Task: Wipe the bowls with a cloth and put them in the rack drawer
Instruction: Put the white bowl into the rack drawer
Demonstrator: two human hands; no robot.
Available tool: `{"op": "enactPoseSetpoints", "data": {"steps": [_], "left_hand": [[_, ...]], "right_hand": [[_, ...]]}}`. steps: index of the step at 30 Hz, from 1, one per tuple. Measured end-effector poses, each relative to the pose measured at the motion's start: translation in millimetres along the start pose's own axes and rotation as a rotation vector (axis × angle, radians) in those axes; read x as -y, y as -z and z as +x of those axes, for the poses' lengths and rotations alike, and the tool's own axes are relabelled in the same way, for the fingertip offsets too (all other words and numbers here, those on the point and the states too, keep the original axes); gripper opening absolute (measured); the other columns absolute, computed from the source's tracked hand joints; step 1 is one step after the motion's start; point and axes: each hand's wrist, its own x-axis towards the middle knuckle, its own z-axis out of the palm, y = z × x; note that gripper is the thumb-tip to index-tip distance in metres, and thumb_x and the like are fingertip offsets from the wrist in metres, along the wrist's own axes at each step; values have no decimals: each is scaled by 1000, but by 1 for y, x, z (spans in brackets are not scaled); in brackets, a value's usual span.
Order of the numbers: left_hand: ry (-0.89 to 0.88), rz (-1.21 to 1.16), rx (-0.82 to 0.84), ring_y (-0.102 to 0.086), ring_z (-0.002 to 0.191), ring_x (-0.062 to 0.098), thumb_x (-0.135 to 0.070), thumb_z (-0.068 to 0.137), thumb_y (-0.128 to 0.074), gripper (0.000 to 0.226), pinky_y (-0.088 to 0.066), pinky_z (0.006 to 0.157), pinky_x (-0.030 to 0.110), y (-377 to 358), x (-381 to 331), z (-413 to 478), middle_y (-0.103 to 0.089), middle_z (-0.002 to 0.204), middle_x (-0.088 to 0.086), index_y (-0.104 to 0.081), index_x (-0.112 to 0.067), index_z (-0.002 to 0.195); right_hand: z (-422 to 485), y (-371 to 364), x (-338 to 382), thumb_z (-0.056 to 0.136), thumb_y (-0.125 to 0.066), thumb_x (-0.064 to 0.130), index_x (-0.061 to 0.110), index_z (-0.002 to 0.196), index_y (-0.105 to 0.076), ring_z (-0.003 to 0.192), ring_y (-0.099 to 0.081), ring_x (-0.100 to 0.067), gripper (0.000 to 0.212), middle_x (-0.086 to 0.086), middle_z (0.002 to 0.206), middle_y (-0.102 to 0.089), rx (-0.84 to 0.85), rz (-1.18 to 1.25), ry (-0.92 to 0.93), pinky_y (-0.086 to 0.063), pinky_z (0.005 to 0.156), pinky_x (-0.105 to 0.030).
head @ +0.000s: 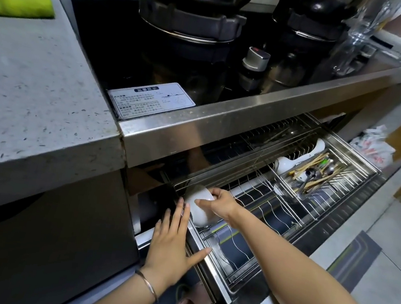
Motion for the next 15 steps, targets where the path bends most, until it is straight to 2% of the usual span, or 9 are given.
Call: {"op": "enactPoseSetpoints", "data": {"steps": [5, 8, 10, 13, 15], "left_hand": [[9, 14, 2, 3, 149, 25, -88, 63, 0, 109, -8, 119, 38, 0, -1, 0, 46, 142, -6, 38, -19, 138], [11, 3, 2, -3, 149, 25, -91, 56, 9, 111, -11, 119, 37, 2, -2, 0, 47, 141, -7, 38, -22, 138], [13, 15, 1, -14, 147, 25, -91, 54, 14, 114, -17, 117, 36, 4, -3, -2, 46, 141, -7, 35, -21, 140], [26, 62, 22, -30, 140, 21, -85, 71, -9, 108, -27, 114, 34, 13, -7, -5, 37, 151, -3, 22, -17, 149], [25, 95, 46, -33, 138, 23, -81, 81, -20, 101, -30, 112, 36, 22, -11, -6, 27, 157, 1, 15, -19, 152]], "right_hand": [[5, 4, -3, 73, -83, 25, 8, 110, -63, 93, -67, -31, 45, -18, 109, -68, -5, -52, 33, -55, 85, -42], [3, 8, -1, 74, -82, 29, 6, 111, -63, 94, -67, -27, 47, -14, 108, -68, 44, -89, 28, -54, 88, -39], [0, 11, 2, 78, -79, 30, 5, 114, -60, 92, -63, -22, 48, -7, 104, -66, 60, -180, 50, -52, 83, -32], [-14, 20, 11, 85, -72, 27, 8, 104, -57, 79, -54, -14, 30, -1, 89, -58, 33, -309, 102, -46, 73, -25], [-33, 29, 22, 90, -66, 24, 9, 100, -56, 76, -51, -12, 21, 0, 85, -56, 16, -302, 131, -42, 67, -18]]}}
